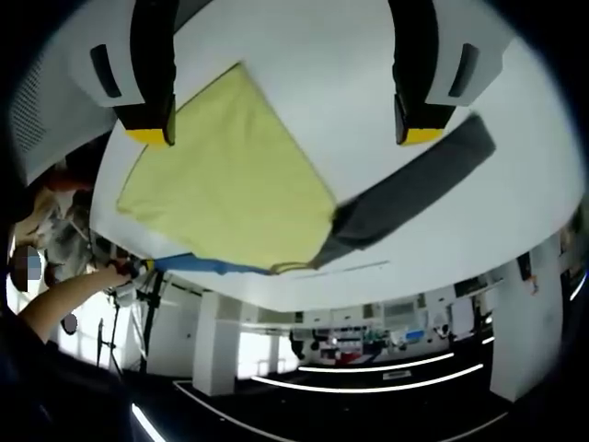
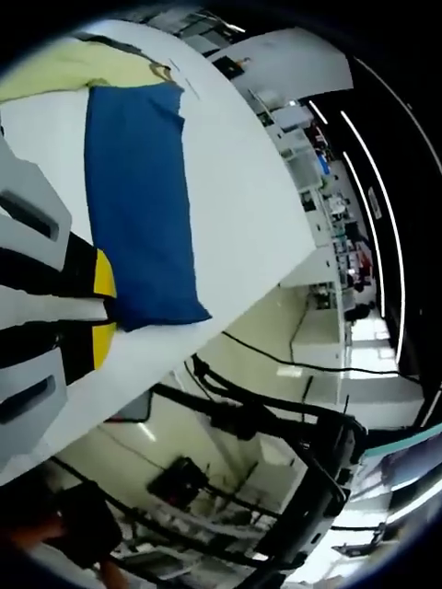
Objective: Fold the garment on the visible template until the final outline fits inside the template.
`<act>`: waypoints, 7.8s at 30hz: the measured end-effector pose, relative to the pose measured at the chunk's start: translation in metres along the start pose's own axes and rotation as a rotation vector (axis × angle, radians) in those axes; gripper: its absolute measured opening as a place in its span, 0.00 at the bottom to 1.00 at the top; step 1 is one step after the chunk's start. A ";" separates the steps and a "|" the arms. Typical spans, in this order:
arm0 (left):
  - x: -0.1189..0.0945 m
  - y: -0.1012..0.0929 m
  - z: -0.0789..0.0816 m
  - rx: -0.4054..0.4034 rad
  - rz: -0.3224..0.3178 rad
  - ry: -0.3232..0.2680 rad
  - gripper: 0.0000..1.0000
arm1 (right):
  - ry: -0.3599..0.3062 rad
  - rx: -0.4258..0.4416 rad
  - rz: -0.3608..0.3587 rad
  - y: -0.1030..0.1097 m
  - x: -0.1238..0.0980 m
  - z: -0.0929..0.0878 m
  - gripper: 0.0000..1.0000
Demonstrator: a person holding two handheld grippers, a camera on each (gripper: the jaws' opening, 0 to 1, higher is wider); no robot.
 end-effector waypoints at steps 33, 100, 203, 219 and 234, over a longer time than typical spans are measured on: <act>-0.006 -0.006 0.008 0.011 0.056 -0.011 0.99 | 0.020 0.013 0.067 -0.007 -0.006 -0.002 0.00; -0.013 -0.010 0.007 0.026 0.041 -0.033 0.99 | -0.088 -0.089 0.528 0.175 -0.045 0.021 0.00; -0.020 -0.013 -0.008 -0.009 0.033 -0.022 0.99 | 0.027 -0.467 0.896 0.442 -0.068 -0.052 0.00; -0.019 -0.011 -0.009 -0.010 0.037 -0.032 0.99 | 0.042 -0.646 0.908 0.457 -0.076 -0.079 0.00; -0.020 -0.012 -0.010 -0.021 0.038 -0.036 0.99 | 0.076 -0.703 0.943 0.469 -0.076 -0.102 0.00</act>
Point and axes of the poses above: the point that each gripper's makers call its tool centre point, and the gripper's own axes: x roughly forward along the fingers, y roughly to its left, z roughly out of its top, the point moved 9 cm from there along -x, roughly backward along the fingers, and after that the axes turned 1 degree about y, right-handed, at the moved point
